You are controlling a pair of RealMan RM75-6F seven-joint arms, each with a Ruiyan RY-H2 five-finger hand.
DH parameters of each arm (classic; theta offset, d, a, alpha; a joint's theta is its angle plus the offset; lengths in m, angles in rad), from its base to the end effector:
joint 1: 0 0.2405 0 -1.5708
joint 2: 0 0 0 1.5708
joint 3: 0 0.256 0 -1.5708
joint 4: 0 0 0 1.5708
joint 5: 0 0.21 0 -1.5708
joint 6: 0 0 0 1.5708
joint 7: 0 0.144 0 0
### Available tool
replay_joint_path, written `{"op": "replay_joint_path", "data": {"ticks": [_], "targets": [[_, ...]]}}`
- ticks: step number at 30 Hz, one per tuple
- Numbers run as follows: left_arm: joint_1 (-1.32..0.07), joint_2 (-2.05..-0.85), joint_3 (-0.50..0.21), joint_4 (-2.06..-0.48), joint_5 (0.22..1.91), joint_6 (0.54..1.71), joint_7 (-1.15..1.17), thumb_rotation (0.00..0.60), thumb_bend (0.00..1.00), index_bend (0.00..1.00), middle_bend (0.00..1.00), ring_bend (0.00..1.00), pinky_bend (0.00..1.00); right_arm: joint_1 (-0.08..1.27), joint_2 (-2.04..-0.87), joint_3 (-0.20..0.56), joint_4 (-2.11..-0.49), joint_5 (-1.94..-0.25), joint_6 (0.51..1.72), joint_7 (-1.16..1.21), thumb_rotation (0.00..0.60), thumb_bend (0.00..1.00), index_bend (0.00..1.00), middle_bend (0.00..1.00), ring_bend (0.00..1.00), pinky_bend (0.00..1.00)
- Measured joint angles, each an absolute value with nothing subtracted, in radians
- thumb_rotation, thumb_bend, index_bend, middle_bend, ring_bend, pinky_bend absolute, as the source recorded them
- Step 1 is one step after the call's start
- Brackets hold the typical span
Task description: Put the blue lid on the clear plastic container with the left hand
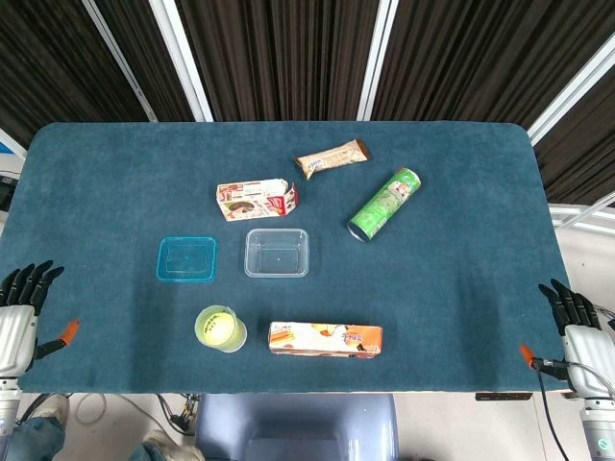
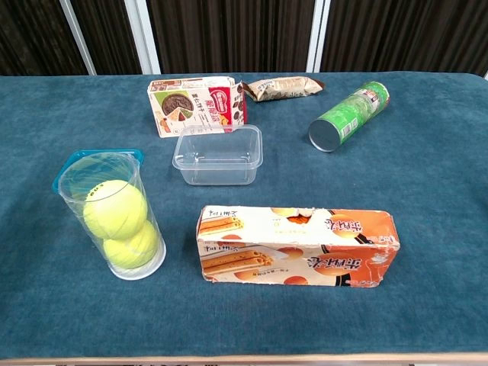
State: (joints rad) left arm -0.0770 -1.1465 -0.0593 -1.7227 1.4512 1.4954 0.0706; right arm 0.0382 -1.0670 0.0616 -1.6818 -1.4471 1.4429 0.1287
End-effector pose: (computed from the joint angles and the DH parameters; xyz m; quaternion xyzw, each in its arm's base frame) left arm -0.2927 0.1784 0.1458 -0.5655 -0.4167 -0.4026 0.5869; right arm -0.3173 -0.1678 0.1679 0.5429 -0.4627 0.4021 0.5740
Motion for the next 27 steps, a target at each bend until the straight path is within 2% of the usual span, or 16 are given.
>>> {"op": "replay_joint_path", "data": {"ticks": [11,17,23,27], "targets": [[-0.086,-1.135,-0.078,-1.711,1.420,1.476,0.034,0.600,0.21,0.11,0.05,0.00,0.00,0.037,-1.068,0.061,-1.683,-1.443,1.442,0.128,0.600,0.29,0.10,0.00,0.00,0.00],[-0.105,-1.123,-0.105,-1.698,1.393,1.456,0.017,0.600,0.19,0.07,0.05,0.00,0.00,0.038,-1.070,0.059,-1.687,-1.440,1.436,0.124,0.600,0.29,0.10,0.00,0.00,0.00],[-0.187,-1.115,-0.149,-1.681,1.334,1.331,0.036,0.600,0.15,0.04,0.05,0.00,0.00,0.041,-1.070,0.063,-1.694,-1.421,1.421,0.133,0.600,0.29,0.10,0.00,0.00,0.00],[-0.272,-1.111,-0.179,-1.665,1.250,1.189,0.085,0.600,0.13,0.03,0.04,0.00,0.00,0.048,-1.068,0.068,-1.699,-1.410,1.406,0.142,0.600,0.29,0.10,0.00,0.00,0.00]]}}
